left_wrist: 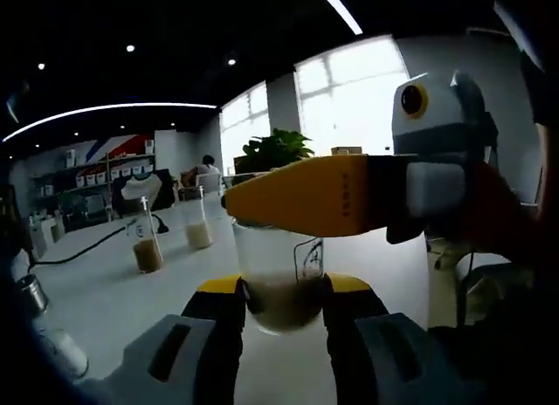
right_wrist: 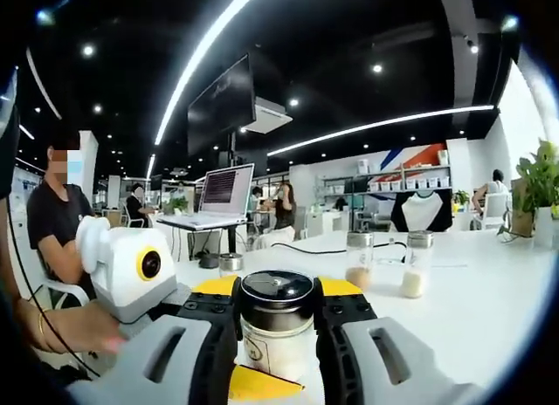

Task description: Rotate the seasoning bottle until the label or dispensing opening points toward the visible target arrow and the bottle remains upright within the marked orientation range

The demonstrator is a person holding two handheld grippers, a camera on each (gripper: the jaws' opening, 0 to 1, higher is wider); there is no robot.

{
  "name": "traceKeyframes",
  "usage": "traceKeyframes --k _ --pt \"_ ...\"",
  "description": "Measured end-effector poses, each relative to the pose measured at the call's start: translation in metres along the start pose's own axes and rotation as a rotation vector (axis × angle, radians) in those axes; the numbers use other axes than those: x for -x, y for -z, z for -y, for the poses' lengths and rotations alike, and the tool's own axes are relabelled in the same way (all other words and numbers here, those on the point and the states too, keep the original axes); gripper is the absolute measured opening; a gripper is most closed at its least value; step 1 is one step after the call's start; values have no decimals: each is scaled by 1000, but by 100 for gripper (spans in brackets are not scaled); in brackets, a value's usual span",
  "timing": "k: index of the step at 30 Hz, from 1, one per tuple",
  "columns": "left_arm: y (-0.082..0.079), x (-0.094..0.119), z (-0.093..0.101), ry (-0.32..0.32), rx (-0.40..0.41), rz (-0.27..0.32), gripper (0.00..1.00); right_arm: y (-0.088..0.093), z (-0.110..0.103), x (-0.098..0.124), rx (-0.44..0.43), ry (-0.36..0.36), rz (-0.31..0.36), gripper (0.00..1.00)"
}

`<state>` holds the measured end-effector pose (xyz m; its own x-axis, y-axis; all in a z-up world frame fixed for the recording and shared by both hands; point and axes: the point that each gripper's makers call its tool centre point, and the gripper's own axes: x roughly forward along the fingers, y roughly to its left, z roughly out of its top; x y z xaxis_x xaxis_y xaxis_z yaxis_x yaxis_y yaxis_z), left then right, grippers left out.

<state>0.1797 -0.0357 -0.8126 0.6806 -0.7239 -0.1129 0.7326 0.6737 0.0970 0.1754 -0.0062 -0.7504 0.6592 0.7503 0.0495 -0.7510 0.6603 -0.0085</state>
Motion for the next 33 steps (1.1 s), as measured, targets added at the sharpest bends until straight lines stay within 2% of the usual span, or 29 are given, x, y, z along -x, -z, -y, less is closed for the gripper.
traceKeyframes --k 1,3,5,6,7,10,13,17,22,27,29,33 --pt "0 -1 -4 -34 21 1 38 0 1 0 4 6 1 30" --pt "1 -2 -4 -45 24 0 39 -1 2 -1 3 10 1 30" --pt "4 -2 -8 -109 24 -17 40 -3 3 -2 -15 15 8 30" --pt "6 -1 -12 -151 5 -40 40 -4 4 -2 -20 19 11 30" --pt "4 -1 -14 -174 -13 -38 41 -5 4 -3 -22 23 15 30" --pt "3 -3 -12 -187 -76 -67 42 -7 4 -3 -27 27 22 30" --pt "3 -3 -15 -230 -143 -103 42 -10 3 -4 -34 28 29 30" --pt "1 -1 -18 -309 -108 -93 42 -14 1 -5 -48 31 42 30" --pt "-2 2 -19 -346 -60 -63 44 -13 1 -6 -52 38 42 30" --pt "1 7 -23 -385 -21 -72 44 -12 -5 -7 -50 35 39 30" --pt "-1 6 -23 -385 7 -55 44 -13 -6 -7 -40 38 40 30" --pt "-5 7 -24 -410 -3 -49 42 -13 -9 -9 -30 32 35 31"
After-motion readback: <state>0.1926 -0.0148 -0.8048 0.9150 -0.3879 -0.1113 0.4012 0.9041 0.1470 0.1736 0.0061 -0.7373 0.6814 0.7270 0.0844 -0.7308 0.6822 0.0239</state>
